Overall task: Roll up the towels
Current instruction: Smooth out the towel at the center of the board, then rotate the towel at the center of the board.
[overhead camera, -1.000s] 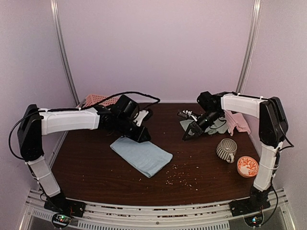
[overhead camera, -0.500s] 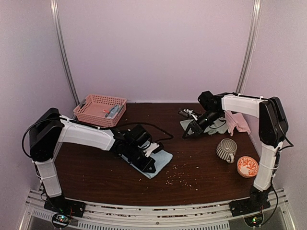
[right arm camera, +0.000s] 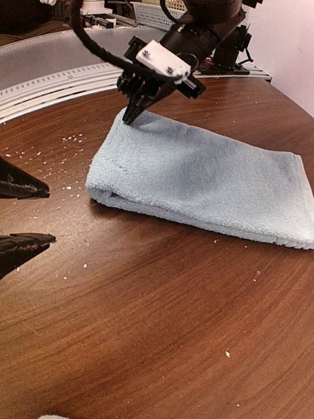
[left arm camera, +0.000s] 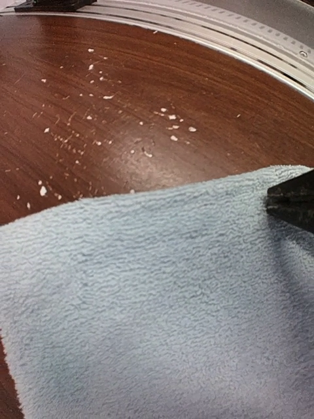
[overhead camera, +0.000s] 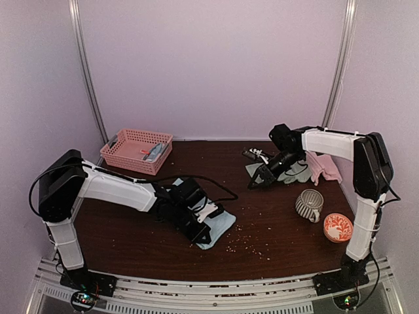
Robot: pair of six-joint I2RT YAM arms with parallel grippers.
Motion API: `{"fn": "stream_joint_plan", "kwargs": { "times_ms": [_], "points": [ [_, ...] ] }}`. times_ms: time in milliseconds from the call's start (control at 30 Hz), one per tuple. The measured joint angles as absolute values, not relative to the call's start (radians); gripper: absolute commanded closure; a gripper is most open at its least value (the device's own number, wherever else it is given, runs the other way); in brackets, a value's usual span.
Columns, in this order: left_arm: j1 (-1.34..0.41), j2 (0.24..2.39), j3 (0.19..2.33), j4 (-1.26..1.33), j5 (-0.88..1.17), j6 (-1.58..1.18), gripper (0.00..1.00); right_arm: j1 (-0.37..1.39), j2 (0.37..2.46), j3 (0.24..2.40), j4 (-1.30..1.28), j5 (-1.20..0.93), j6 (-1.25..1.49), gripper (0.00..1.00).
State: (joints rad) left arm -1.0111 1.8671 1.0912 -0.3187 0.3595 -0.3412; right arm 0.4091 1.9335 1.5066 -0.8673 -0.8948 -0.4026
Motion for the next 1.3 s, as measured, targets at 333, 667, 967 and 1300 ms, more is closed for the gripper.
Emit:
{"fn": "stream_joint_plan", "kwargs": {
  "times_ms": [333, 667, 967, 1300],
  "points": [
    [-0.943, 1.608, 1.126, -0.44, 0.112, -0.35, 0.94, 0.406, 1.705, 1.53, -0.69, -0.653, -0.331, 0.27],
    [-0.693, 1.821, 1.228, -0.467, -0.118, -0.451, 1.0, 0.316, 1.599, 1.39, -0.344, -0.269, -0.179, 0.0],
    [-0.707, 2.04, 1.357, -0.4, -0.067, -0.408, 1.0, 0.307, 1.526, 1.213, -0.307, -0.39, -0.163, 0.05],
    [-0.775, 2.335, 1.743, -0.3, 0.091, -0.315, 1.0, 0.308, 1.559, 1.311, -0.314, -0.443, -0.153, 0.05]
  ]
}}
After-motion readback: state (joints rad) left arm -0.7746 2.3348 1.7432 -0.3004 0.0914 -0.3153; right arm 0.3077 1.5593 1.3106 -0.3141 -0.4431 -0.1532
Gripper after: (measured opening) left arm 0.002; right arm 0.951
